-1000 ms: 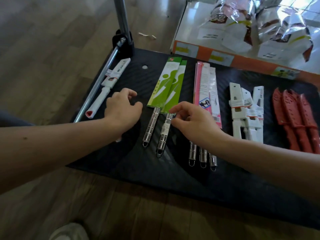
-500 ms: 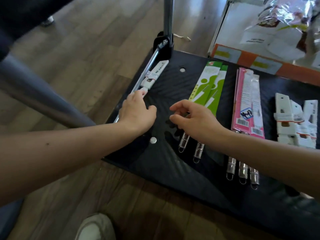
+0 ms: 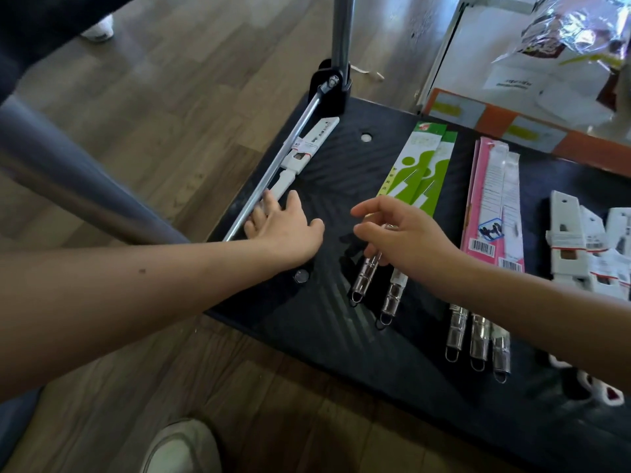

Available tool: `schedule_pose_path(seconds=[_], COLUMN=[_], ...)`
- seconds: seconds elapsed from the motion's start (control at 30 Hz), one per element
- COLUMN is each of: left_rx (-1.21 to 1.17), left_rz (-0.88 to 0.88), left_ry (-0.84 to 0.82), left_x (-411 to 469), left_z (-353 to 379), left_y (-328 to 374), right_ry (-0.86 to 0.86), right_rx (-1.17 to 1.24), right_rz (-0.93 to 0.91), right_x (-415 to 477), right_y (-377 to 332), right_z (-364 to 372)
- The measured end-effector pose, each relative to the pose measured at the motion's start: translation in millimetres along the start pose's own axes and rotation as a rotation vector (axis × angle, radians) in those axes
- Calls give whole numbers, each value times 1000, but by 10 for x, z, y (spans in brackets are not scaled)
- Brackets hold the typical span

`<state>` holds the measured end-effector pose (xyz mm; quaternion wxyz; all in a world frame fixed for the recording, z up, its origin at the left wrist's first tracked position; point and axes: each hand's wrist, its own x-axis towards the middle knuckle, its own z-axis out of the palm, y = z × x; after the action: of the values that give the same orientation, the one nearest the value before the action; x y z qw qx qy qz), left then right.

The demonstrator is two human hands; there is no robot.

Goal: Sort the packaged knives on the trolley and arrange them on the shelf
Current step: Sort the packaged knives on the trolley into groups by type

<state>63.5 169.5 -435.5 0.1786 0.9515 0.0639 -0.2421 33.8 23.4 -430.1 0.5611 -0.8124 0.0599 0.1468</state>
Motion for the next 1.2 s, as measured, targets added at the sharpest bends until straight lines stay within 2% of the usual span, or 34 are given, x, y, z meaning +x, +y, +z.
schedule_pose_path(seconds=[0.23, 0.5, 0.6, 0.7, 0.9, 1.2], left_rx=[56, -159, -217, -363, -703, -972], left_rz=[64, 140, 106, 51, 47, 82], left_ry=[49, 126, 135, 84, -102, -151], left_x=[-41, 47, 55, 17, -92, -279], left_z=[74, 7, -12, -6, 85, 201], left_y=[-69, -138, -134, -84, -30, 165], right_ry=[-17, -32, -39, -30, -5, 54], right_rx=[-6, 78, 89, 116, 141, 220], right_rz=[40, 107, 99, 111, 155, 216], right_x=[-30, -25, -59, -90, -123, -198], right_y=[67, 38, 36, 44, 55, 82], right_z=[5, -31, -47, -83, -154, -295])
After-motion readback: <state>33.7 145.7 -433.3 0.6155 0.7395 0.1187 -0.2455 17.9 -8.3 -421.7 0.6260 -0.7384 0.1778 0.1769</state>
